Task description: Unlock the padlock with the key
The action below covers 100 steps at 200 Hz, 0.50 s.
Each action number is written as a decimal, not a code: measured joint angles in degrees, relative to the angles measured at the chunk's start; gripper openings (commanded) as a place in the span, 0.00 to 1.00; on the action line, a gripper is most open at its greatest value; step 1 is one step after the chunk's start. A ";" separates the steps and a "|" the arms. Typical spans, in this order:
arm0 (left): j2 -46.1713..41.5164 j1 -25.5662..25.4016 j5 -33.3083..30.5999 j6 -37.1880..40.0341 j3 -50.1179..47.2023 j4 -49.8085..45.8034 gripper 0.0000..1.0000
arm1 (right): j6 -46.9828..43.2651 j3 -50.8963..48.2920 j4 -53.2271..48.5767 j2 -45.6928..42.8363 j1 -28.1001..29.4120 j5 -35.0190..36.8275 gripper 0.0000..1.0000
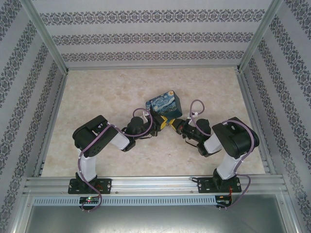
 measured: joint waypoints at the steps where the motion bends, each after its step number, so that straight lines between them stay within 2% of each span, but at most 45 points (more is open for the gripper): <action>1: 0.00 0.00 0.00 -0.02 0.00 0.00 0.00 | 0.04 -0.02 0.00 -0.04 0.00 0.07 0.00; 45: 0.13 -0.02 -0.24 0.00 0.00 0.22 0.00 | 1.62 -3.98 -0.20 -3.82 -0.02 4.17 0.00; 100: 0.98 -0.02 -1.40 0.00 0.00 0.39 0.00 | 4.48 -7.67 -6.69 -11.89 2.16 15.76 0.00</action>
